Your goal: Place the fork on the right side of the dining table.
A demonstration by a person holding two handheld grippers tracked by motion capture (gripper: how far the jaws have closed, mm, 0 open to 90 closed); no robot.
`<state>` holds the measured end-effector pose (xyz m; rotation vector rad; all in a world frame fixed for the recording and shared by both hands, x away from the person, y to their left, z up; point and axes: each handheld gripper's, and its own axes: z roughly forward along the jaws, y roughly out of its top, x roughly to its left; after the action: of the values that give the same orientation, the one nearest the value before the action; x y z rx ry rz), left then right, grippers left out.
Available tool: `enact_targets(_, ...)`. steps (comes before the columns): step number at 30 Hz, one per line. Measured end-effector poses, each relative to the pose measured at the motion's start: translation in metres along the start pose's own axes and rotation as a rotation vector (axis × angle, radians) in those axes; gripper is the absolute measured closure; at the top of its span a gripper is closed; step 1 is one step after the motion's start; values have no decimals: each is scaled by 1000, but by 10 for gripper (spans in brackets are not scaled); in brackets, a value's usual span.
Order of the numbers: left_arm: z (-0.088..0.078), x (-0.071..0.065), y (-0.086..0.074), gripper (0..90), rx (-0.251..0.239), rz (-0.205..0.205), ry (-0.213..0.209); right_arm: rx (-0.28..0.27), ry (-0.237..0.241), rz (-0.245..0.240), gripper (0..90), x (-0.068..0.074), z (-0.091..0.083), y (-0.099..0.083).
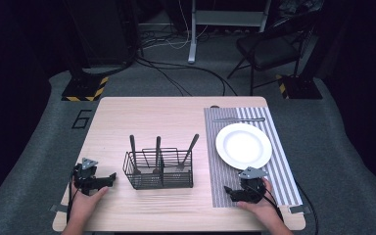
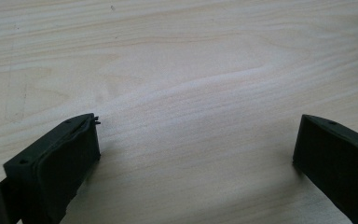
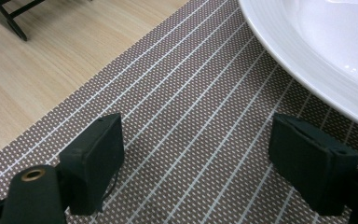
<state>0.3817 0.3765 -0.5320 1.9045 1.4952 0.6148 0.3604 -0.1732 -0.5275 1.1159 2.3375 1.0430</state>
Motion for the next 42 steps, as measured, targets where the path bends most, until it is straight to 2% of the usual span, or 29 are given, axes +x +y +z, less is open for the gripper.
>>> enact_targets(26, -1, 0, 0, 1, 0, 9, -3, -2, 4, -1, 182, 0, 0, 0)
enact_targets(28, -1, 0, 0, 1, 1, 8, -3, -4, 4, 4, 283, 0, -2, 0)
enact_targets(32, 0, 0, 0, 1, 0, 9, -2, -2, 33, 28, 308, 0, -5, 2)
enact_targets(38, -1, 0, 0, 1, 1, 8, -3, -42, 41, 78, 348, 2, -13, 9)
enact_targets(42, -1, 0, 0, 1, 0, 9, -2, -57, 60, 78, 379, 5, -19, 17)
